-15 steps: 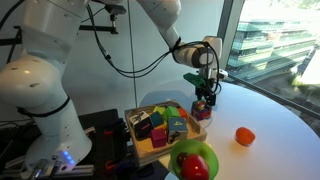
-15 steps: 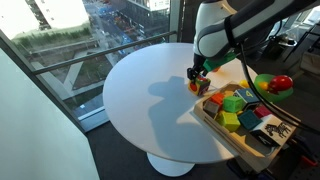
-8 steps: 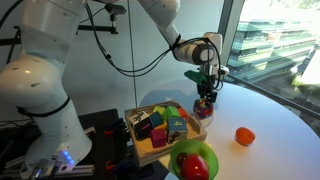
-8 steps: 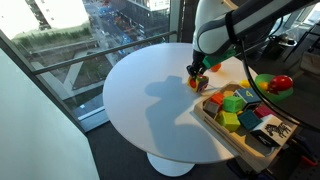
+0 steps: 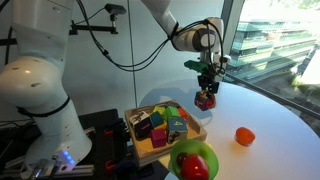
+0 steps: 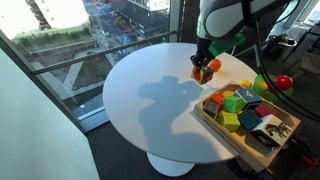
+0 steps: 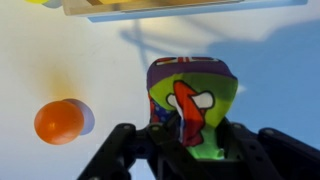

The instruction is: Pick up the square plush toy from the table and put it in the box.

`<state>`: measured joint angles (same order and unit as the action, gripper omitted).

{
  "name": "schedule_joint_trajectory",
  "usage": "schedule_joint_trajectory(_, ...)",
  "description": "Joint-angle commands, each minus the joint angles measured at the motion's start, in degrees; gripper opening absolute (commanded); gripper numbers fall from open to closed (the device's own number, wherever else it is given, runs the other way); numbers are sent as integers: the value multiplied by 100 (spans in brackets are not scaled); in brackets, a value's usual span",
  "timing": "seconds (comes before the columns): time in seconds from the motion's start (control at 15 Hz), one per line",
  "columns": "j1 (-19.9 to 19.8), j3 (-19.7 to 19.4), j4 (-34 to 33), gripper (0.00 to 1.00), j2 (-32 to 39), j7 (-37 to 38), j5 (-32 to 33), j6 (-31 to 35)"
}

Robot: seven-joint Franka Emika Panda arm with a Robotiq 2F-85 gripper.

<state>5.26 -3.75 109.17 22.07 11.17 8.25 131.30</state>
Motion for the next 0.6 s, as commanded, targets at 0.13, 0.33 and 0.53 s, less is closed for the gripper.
schedule_joint_trajectory(0.13,-10,-8,801,9,-956,54,488,-271)
schedule_joint_trajectory(0.33,-84,31,1312,10,-1423,-33,644,-237)
schedule_joint_trajectory(0.53,-192,55,1810,10,-1873,-155,682,-221)
